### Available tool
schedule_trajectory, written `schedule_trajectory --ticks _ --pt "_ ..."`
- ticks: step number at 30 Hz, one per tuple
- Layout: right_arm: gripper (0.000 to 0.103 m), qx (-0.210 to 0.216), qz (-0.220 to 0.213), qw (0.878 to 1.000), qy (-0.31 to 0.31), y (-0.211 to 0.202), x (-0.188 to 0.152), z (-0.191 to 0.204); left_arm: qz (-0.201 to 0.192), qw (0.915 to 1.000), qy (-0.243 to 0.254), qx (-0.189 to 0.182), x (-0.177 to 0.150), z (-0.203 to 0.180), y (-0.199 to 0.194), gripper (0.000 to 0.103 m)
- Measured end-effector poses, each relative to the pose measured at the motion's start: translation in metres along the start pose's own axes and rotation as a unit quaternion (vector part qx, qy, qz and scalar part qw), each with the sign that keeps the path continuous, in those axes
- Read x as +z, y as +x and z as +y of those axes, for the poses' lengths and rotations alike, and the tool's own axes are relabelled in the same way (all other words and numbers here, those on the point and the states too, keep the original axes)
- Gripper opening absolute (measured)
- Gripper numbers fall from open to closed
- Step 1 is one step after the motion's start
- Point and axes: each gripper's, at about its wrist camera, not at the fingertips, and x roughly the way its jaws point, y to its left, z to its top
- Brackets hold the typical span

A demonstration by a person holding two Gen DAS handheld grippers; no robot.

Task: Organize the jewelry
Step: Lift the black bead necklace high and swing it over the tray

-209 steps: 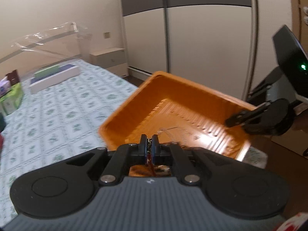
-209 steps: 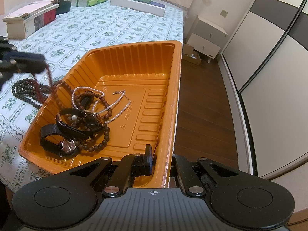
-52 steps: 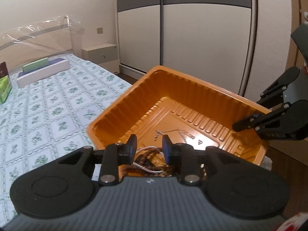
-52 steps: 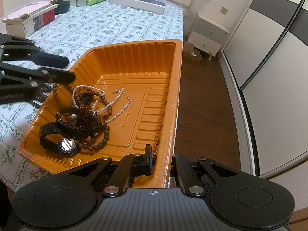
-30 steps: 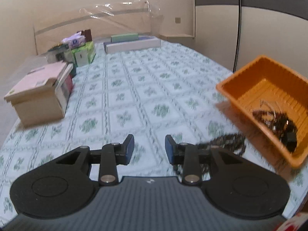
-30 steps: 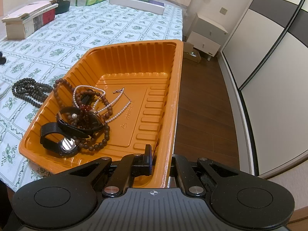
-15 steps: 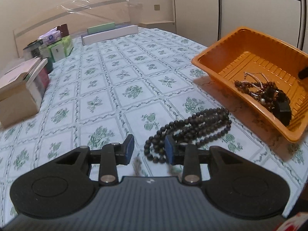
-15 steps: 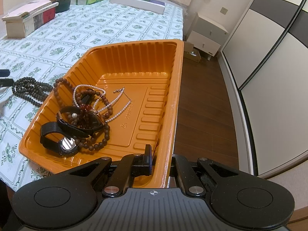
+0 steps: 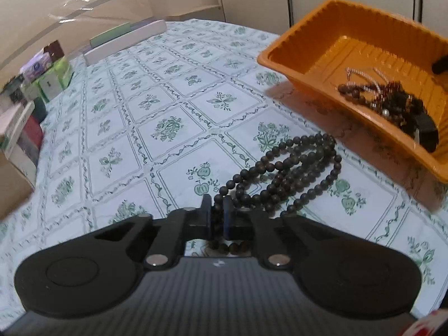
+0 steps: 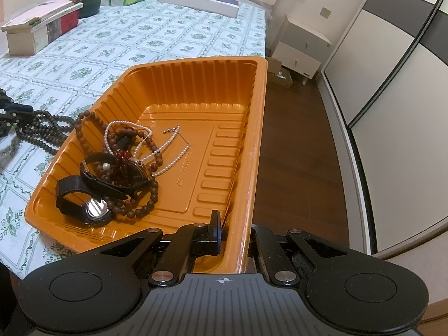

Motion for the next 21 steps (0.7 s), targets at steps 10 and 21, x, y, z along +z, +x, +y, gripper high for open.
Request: schedule_trajectory --ticks 10,21 --pt "0.003 -0.001 -0.001 1.0 -0.003 0.0 0.001 0.002 -0.046 0.9979 0.037 0.027 0.013 0.011 -0.04 0.006" --pt "0.003 -0.006 -0.003 1.0 -0.008 -0.004 0.003 0.004 -0.141 0.9879 0.042 0.05 0.074 0.04 -0.112 0.006"
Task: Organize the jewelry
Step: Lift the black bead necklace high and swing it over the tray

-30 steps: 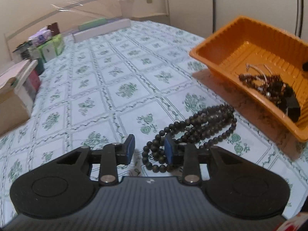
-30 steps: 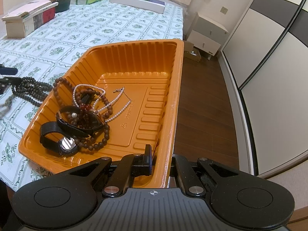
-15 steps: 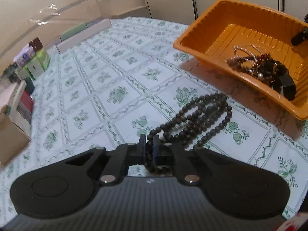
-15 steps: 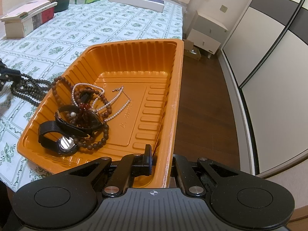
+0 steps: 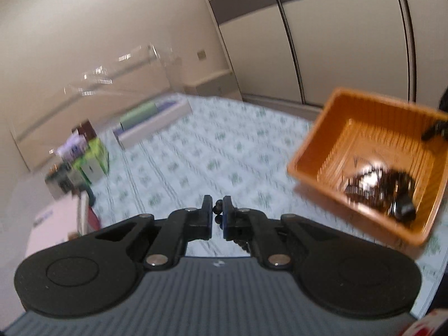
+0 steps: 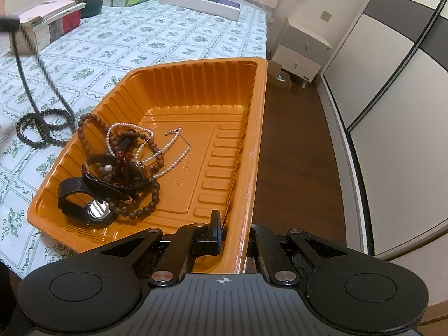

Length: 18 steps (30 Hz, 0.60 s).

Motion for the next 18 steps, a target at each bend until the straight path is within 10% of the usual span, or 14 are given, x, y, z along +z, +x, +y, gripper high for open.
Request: schedule_trajectory --ticks 18 --pt "0.003 -0.001 -0.002 1.0 -0.006 -0.004 0.002 0.0 -0.091 0.9949 0.039 0.022 0.13 0.052 -0.054 0.006"
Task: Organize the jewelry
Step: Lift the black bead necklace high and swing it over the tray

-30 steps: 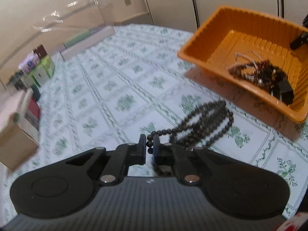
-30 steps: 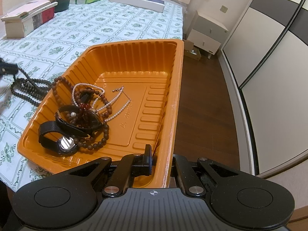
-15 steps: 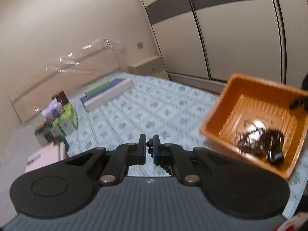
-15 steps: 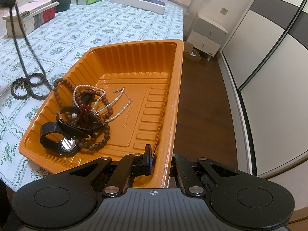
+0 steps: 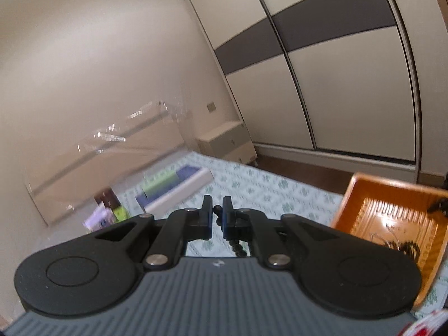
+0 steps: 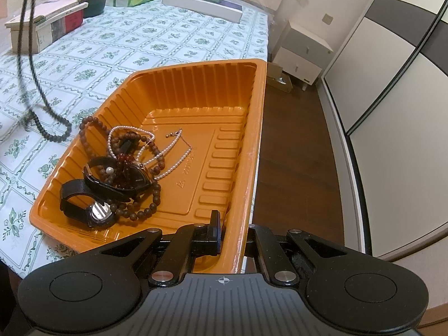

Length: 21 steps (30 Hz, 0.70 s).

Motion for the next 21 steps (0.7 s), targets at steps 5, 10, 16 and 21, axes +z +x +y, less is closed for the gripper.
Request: schedule_trajectory --ticks 5,10,16,21 --pt "0.003 -0.001 -0.001 1.0 -0.001 -0.002 0.001 0.0 -0.027 0.9996 0.009 -0.001 0.038 0.013 -0.002 0.006" --pt "0.003 -0.001 -0.001 1.0 0.0 -0.002 0.001 0.0 -0.053 0.9983 0.025 -0.008 0.077 0.015 -0.003 0.006" --pt "0.003 -0.001 -0.001 1.0 -0.001 -0.002 0.001 -0.001 -0.084 0.9953 0.033 -0.034 0.121 0.005 -0.005 0.006" --pt "0.003 -0.001 -0.001 1.0 -0.001 -0.002 0.001 -0.001 -0.102 0.9923 0.043 -0.055 0.147 -0.009 -0.002 0.006"
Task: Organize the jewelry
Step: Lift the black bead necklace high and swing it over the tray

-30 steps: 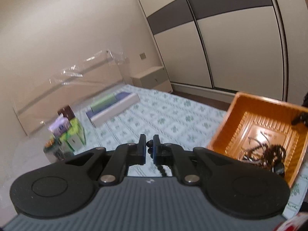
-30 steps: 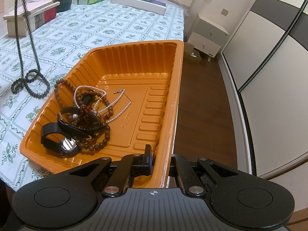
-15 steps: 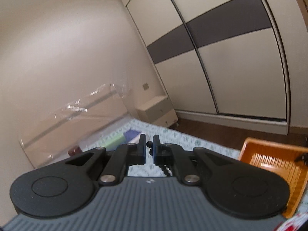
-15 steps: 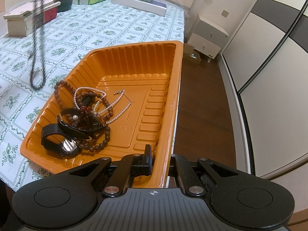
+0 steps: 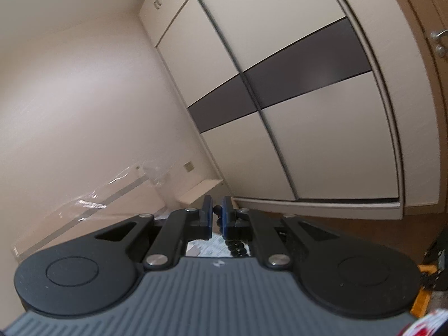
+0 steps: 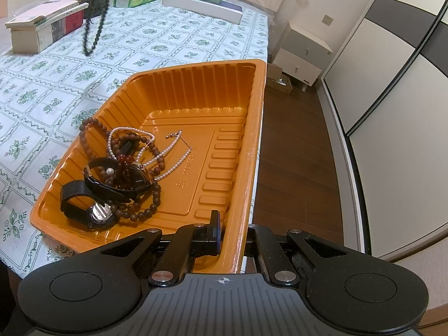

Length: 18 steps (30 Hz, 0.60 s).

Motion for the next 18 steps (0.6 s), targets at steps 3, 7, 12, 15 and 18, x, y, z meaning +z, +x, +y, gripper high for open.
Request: schedule_trajectory --ticks 3,7,12,15,18 --pt "0.003 0.0 0.0 1.0 -0.001 0.0 0.0 0.0 -0.008 0.9999 0.001 -0.013 0.011 -0.008 0.005 0.006" --pt "0.003 0.0 -0.001 1.0 -0.001 0.0 0.0 0.001 -0.012 0.9995 0.002 -0.028 0.016 -0.02 0.013 0.006" --pt "0.003 0.0 0.0 1.0 0.0 0.0 0.0 0.001 0.002 0.9988 0.009 -0.048 0.009 -0.037 0.028 0.006" --pt "0.003 0.001 0.0 1.0 -0.001 0.0 0.0 0.002 0.016 0.9977 0.016 -0.063 0.001 -0.051 0.041 0.006" --pt "0.003 0.001 0.001 1.0 -0.001 0.0 0.0 0.002 0.029 0.9956 0.028 -0.085 -0.01 -0.07 0.051 0.006"
